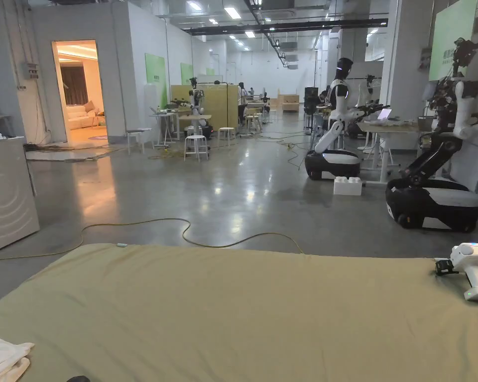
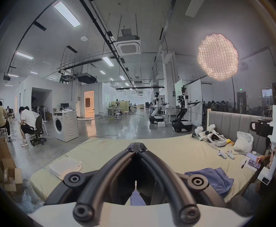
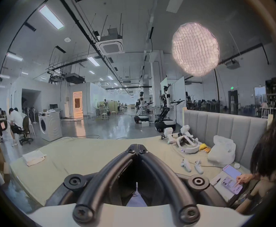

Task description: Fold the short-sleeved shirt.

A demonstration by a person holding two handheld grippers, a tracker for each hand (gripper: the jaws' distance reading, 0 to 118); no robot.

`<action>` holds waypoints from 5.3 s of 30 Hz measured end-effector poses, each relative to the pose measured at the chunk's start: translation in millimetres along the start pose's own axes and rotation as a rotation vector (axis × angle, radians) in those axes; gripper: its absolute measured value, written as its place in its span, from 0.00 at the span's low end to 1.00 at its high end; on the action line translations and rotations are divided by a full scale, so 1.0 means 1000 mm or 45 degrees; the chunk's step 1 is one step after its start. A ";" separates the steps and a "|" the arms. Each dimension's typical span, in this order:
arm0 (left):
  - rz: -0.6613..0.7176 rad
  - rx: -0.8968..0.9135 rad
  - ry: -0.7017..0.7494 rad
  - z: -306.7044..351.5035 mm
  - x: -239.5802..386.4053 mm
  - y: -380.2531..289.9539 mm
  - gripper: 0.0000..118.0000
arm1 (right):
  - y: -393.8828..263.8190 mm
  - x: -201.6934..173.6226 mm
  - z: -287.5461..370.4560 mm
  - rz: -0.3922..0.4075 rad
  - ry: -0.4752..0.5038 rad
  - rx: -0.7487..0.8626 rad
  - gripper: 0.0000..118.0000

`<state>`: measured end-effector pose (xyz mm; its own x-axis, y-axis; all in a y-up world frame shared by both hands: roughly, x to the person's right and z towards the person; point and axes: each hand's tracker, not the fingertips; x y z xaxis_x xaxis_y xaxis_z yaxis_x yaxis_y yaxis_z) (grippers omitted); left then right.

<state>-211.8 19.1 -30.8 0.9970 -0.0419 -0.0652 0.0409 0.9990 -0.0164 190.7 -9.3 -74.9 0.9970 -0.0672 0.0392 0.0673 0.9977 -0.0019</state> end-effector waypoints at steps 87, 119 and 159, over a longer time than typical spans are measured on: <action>0.326 -0.579 -0.299 -0.198 -0.047 -0.034 0.05 | 0.013 0.133 -0.206 0.031 0.221 -0.623 0.02; 0.126 -0.126 0.019 -0.328 -0.066 0.213 0.05 | 0.265 0.024 -0.326 0.125 -0.056 -0.128 0.02; 0.090 -0.476 -0.101 -0.367 -0.030 -0.026 0.04 | 0.030 0.036 -0.349 0.182 0.049 -0.509 0.02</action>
<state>-267.3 -10.2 -394.2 0.9991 0.0425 -0.0019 -0.0400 0.9250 -0.3779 241.9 16.8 -422.1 0.9976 0.0642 -0.0268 -0.0696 0.9172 -0.3923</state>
